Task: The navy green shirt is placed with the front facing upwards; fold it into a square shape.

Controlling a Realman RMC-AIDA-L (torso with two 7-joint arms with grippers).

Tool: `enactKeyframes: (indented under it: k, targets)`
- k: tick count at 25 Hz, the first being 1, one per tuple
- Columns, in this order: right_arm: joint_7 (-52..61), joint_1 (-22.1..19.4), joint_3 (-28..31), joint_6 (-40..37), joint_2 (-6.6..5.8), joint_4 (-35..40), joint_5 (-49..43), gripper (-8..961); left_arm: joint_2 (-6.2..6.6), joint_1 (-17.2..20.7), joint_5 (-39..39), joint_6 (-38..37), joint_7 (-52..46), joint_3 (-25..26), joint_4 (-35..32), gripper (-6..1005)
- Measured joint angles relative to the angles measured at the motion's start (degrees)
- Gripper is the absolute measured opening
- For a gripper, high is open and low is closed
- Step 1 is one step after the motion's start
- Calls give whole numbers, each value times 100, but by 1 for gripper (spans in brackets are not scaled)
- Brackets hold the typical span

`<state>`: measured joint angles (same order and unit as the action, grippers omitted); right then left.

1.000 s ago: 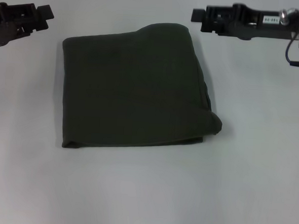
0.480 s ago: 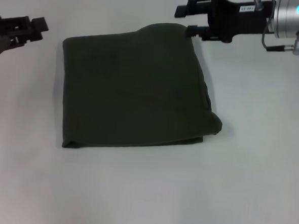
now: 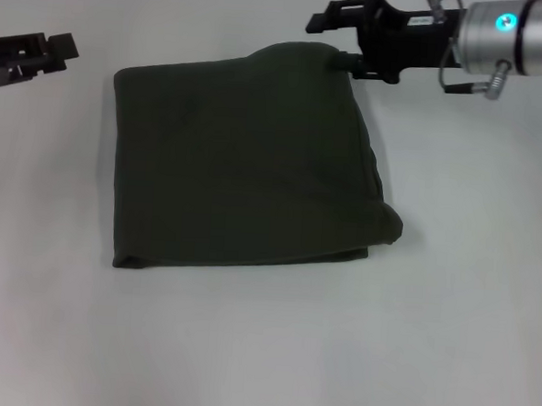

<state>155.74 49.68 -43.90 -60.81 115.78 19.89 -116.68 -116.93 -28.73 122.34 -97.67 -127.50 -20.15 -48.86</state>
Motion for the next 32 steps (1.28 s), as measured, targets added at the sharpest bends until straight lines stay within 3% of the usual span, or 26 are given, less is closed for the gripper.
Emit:
enactKeyframes:
  k: [7,13,32]
  targets:
    - [3,163,-40,425,278,-28,36,626,18,-74,-10,59,151,-25,-1,421]
    - [8,380,-27,572,368,-119,48,625,22,-79,-14,202,176,-30,17,419]
    - [29,428,-185,1059,356,-517,16,624,4,-106,-20,293,294,-33,70,420]
